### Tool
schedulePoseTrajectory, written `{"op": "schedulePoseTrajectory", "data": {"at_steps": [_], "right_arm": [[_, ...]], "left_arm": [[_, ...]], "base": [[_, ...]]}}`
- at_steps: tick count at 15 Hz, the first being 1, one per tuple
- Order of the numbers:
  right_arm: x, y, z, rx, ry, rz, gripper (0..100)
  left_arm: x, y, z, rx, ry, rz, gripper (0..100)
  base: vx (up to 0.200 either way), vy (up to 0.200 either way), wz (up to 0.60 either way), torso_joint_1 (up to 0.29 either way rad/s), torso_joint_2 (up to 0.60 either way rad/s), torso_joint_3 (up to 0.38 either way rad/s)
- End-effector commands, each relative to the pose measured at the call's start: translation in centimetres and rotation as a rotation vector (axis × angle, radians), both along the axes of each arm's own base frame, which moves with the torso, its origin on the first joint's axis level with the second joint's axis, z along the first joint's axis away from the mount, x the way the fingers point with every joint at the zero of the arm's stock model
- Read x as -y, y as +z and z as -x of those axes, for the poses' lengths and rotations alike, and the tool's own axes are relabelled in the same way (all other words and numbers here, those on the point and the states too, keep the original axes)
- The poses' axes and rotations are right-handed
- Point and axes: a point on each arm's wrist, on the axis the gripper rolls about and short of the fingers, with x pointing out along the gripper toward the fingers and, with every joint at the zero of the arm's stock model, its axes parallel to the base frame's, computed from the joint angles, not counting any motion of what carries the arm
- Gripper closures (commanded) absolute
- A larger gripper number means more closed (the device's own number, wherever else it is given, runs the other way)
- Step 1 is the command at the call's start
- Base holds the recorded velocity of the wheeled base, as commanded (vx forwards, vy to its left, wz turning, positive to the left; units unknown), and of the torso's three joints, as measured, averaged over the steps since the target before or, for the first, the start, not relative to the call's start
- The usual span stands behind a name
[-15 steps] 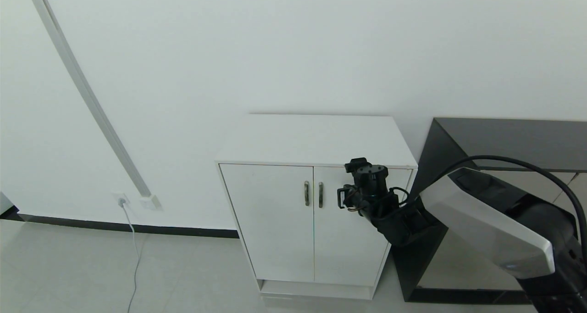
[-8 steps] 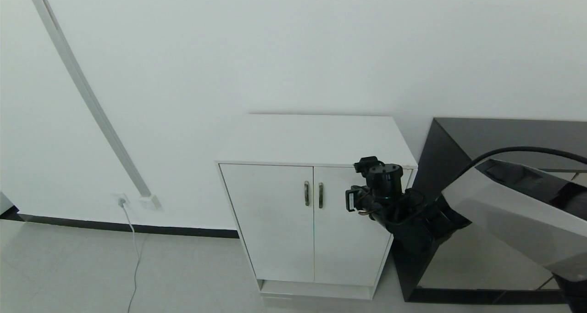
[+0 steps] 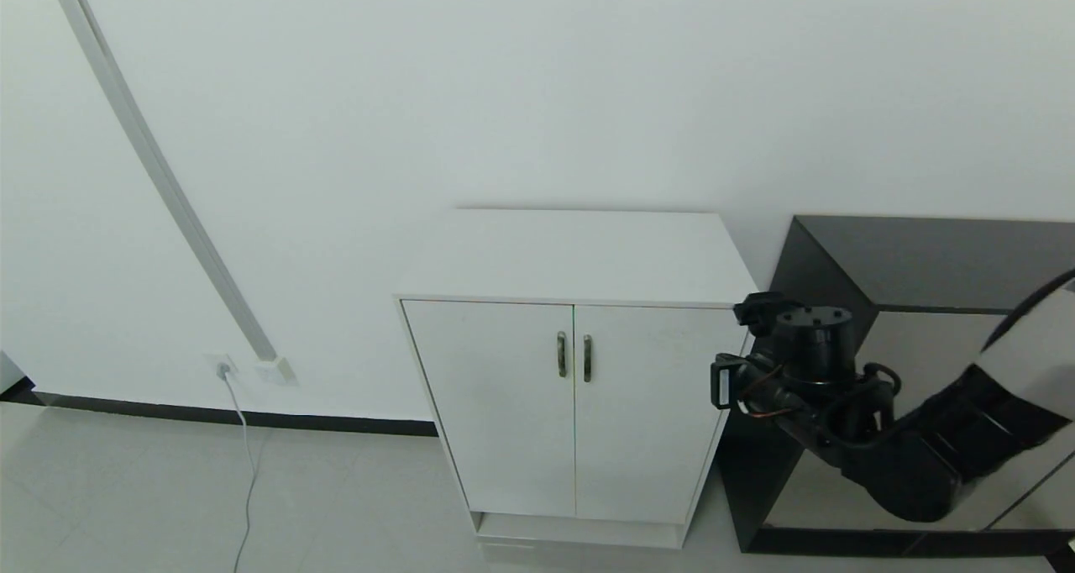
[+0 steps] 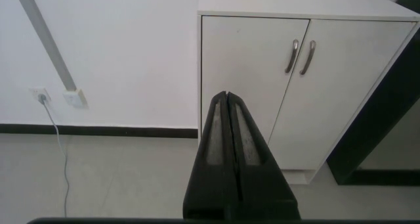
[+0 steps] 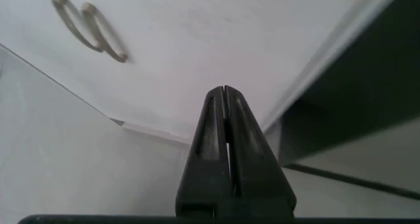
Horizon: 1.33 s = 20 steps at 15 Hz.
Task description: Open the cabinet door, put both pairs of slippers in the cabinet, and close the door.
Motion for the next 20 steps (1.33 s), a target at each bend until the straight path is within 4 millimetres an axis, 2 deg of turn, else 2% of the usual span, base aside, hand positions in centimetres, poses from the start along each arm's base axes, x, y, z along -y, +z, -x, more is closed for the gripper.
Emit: {"op": "schedulePoseTrajectory", "data": {"at_steps": [1, 4, 5, 6, 12, 18, 19, 20], "right_arm": [[3.3, 2.6, 3.6, 0.034, -0.054, -0.01, 100], [6.1, 3.7, 7.4, 0.039, -0.088, -0.01, 100], [6.8, 3.7, 8.2, 0.04, -0.098, -0.006, 100], [8.3, 3.6, 9.9, 0.031, -0.128, 0.007, 100], [13.6, 3.2, 17.0, 0.062, -0.278, 0.025, 100], [15.2, 3.1, 23.6, 0.083, -0.288, 0.069, 100], [15.2, 3.1, 23.6, 0.086, -0.289, 0.068, 100], [15.6, 3.1, 25.9, 0.094, -0.287, 0.066, 100]], "left_arm": [[0.0, 0.0, 0.0, -0.001, 0.001, 0.001, 100], [0.0, 0.0, 0.0, -0.001, -0.001, 0.001, 100], [0.0, 0.0, 0.0, -0.001, 0.001, 0.001, 100], [0.0, 0.0, 0.0, 0.0, 0.001, 0.003, 100], [0.0, 0.0, 0.0, 0.0, -0.001, 0.003, 100], [0.0, 0.0, 0.0, 0.0, -0.001, 0.0, 100], [0.0, 0.0, 0.0, -0.001, -0.001, 0.0, 100], [0.0, 0.0, 0.0, -0.001, -0.001, 0.0, 100]], "base": [[0.0, 0.0, 0.0, 0.0, 0.0, 0.0], [0.0, 0.0, 0.0, 0.0, 0.0, 0.0], [0.0, 0.0, 0.0, 0.0, 0.0, 0.0], [0.0, 0.0, 0.0, 0.0, 0.0, 0.0], [0.0, 0.0, 0.0, 0.0, 0.0, 0.0], [0.0, 0.0, 0.0, 0.0, 0.0, 0.0], [0.0, 0.0, 0.0, 0.0, 0.0, 0.0], [0.0, 0.0, 0.0, 0.0, 0.0, 0.0]]}}
